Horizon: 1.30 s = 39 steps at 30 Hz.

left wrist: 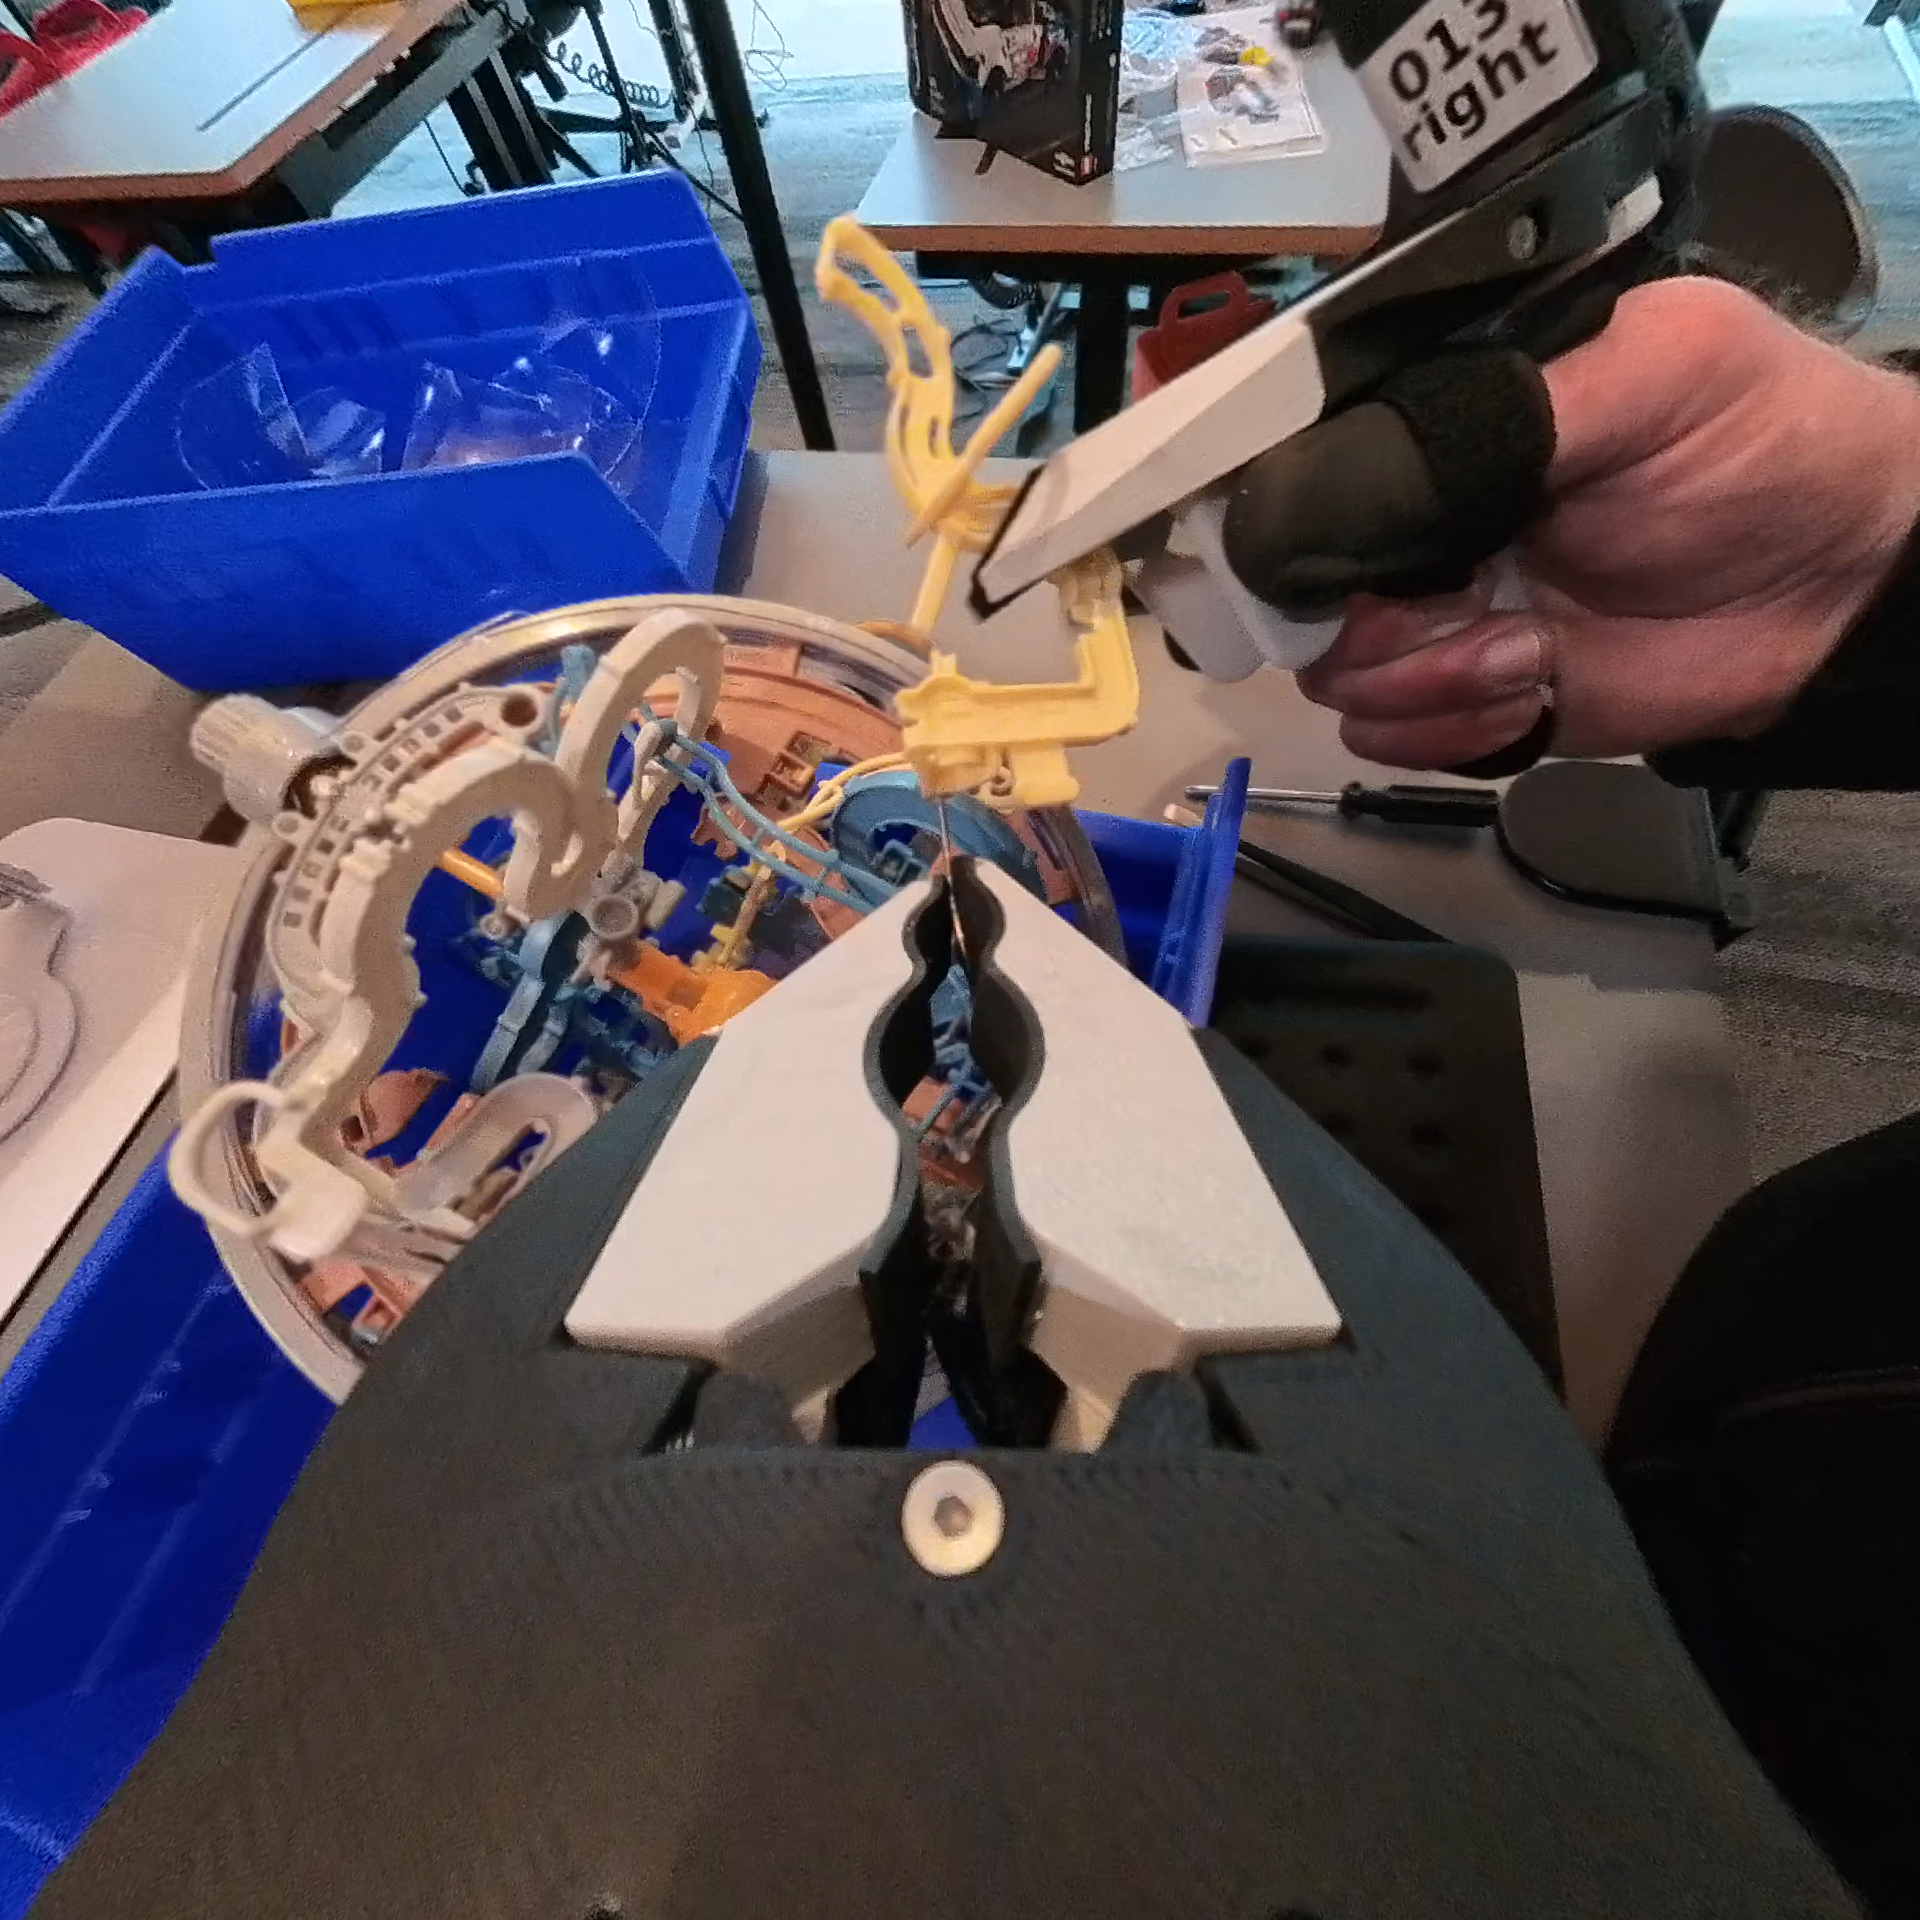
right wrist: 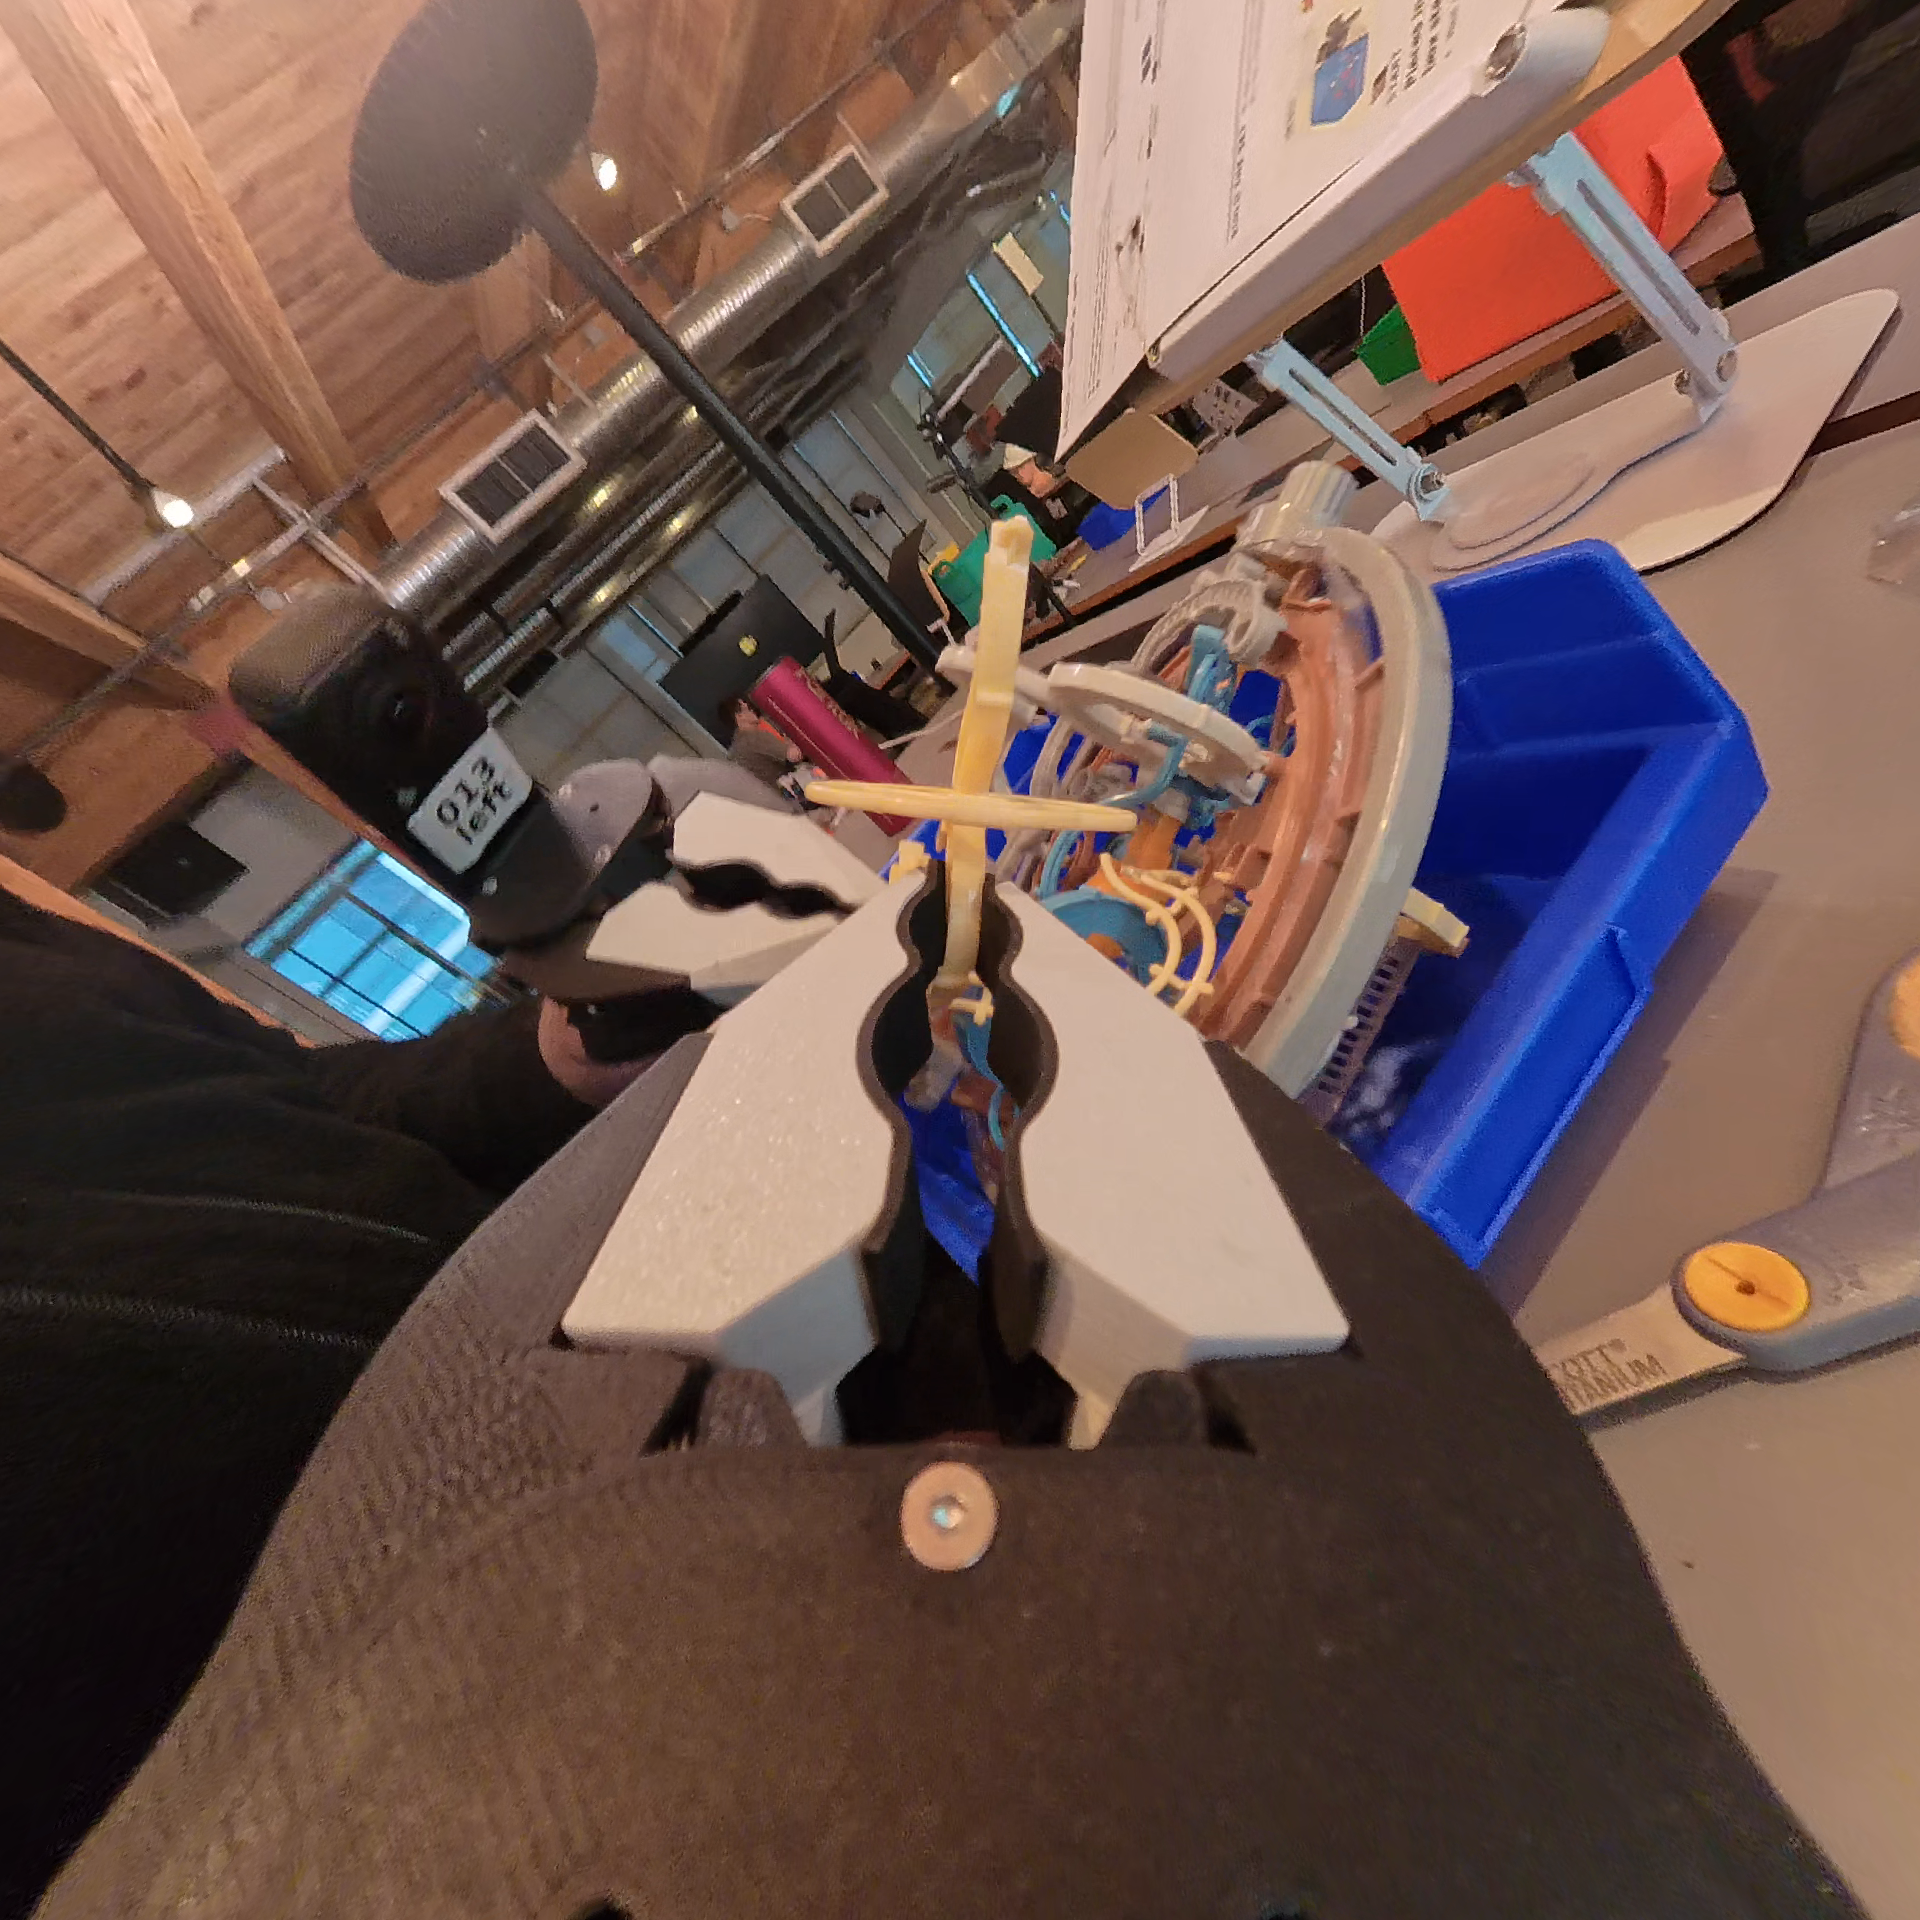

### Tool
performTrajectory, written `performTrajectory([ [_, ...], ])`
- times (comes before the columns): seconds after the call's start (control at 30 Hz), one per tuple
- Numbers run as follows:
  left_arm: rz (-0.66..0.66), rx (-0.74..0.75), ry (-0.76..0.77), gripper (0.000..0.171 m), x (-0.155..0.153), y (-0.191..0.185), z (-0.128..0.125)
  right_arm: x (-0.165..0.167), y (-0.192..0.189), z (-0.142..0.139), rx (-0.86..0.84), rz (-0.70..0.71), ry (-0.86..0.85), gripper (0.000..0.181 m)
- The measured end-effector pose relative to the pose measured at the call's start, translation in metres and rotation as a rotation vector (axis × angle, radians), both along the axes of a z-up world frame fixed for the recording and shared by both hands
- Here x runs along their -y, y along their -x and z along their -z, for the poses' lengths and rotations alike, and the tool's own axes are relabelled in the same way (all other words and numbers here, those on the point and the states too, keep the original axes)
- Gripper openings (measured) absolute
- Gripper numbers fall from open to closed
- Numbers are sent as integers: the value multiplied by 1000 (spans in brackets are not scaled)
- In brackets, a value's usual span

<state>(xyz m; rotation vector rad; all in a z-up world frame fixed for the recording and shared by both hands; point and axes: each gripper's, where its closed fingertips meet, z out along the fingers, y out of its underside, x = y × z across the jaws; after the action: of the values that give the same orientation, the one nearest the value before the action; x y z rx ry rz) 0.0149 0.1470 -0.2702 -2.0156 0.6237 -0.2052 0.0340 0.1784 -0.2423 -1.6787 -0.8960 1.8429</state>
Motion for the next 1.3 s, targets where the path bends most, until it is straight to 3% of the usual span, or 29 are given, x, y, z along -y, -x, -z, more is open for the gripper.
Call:
performTrajectory([
  [0.37, -45, 154, -3, 0, -8, 10, -11, 38, -7, -2, 48, -79, -279, 3],
  [0.6, -76, 159, -6, 0, -8, 14, -13, 65, 4, 3, 190, -161, -685, 5],
  [0.67, -32, 113, 8, 2, -7, 14, -10, 71, 5, 7, 228, -189, -770, 5],
  [0.73, -2, 146, 515, 1, 14, 15, 14, 87, 8, 24, 302, -271, -869, 5],
  [0.77, 28, 117, 690, 2, 23, 18, 21, 95, 12, 30, 316, -289, -906, 5],
  [0.8, 40, 72, 683, 1, 21, 20, 26, 95, 15, 32, 334, -286, -922, 5],
  [0.9, 18, 95, 469, 1, 12, 23, 19, 81, 16, 23, 313, -247, -819, 4],
  [1.17, 86, 114, 394, 0, 16, 23, 18, 70, 12, 16, 271, -245, -679, 6],
  [1.3, 87, 119, 327, 0, 16, 23, 14, 52, -1, -8, 222, -235, -574, 24],
])
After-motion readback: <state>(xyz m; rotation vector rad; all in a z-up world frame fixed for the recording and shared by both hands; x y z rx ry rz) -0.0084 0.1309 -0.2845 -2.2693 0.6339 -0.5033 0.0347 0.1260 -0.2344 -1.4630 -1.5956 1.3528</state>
